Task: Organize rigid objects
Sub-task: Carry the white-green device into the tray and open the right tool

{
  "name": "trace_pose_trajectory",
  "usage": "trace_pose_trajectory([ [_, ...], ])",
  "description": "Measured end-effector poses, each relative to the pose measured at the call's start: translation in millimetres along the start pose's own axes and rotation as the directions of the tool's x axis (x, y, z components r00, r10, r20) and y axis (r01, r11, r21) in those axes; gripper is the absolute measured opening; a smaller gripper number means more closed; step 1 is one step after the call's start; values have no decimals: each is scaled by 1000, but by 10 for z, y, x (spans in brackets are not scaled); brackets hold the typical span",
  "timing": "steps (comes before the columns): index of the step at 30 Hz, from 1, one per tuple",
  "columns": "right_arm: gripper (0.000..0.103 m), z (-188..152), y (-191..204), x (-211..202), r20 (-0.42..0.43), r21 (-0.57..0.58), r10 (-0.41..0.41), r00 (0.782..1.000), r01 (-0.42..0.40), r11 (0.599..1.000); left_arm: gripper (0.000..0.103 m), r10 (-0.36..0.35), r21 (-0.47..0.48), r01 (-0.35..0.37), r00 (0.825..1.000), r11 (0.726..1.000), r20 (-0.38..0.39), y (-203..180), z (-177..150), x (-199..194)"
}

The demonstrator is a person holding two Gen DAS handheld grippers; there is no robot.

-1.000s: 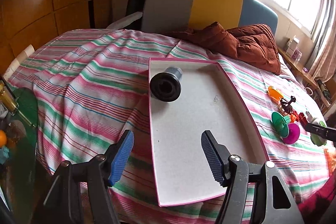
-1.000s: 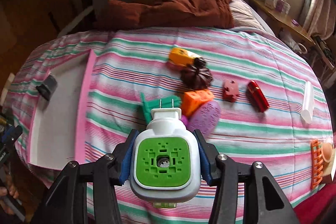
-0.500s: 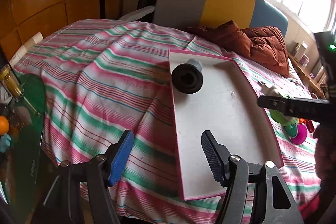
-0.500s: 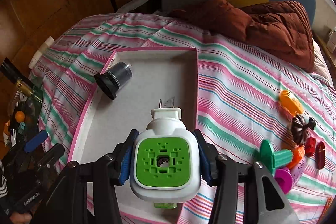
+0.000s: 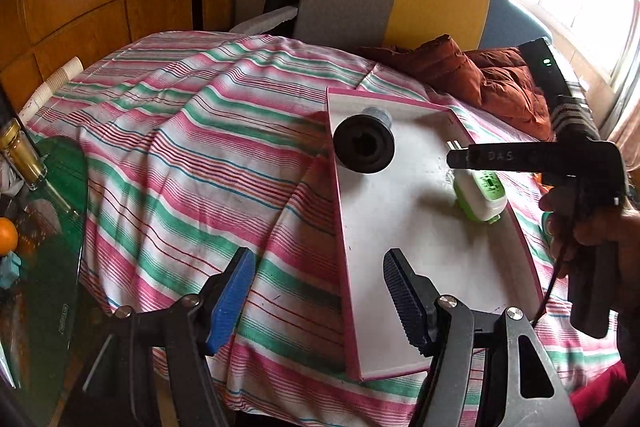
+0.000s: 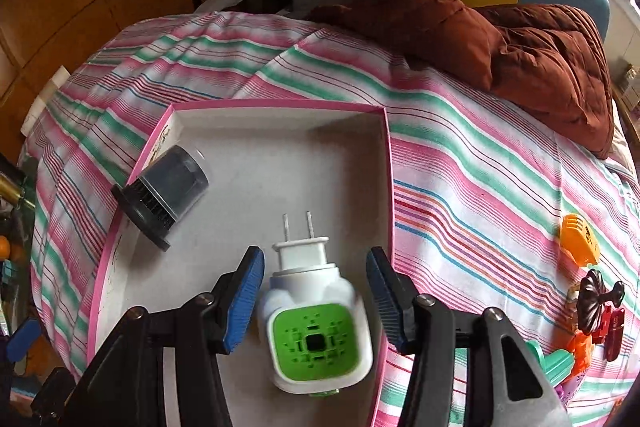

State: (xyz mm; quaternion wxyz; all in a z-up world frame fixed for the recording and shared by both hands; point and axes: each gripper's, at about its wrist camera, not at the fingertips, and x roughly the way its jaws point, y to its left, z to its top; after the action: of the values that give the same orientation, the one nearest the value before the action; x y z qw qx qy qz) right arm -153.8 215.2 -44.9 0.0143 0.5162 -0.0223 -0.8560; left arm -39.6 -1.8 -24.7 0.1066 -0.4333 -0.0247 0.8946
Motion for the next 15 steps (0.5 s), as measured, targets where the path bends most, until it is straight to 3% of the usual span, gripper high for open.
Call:
trace_pose_trajectory([
  [6, 57, -230, -13, -359, 72, 4, 41, 997, -41, 999, 68, 1, 12, -1, 1000, 1000, 14, -50, -2, -57],
  [15, 57, -644, -32, -751, 147, -38, 4, 989, 2, 999, 70, 0, 45, -1, 999, 999, 41, -158, -10, -196],
])
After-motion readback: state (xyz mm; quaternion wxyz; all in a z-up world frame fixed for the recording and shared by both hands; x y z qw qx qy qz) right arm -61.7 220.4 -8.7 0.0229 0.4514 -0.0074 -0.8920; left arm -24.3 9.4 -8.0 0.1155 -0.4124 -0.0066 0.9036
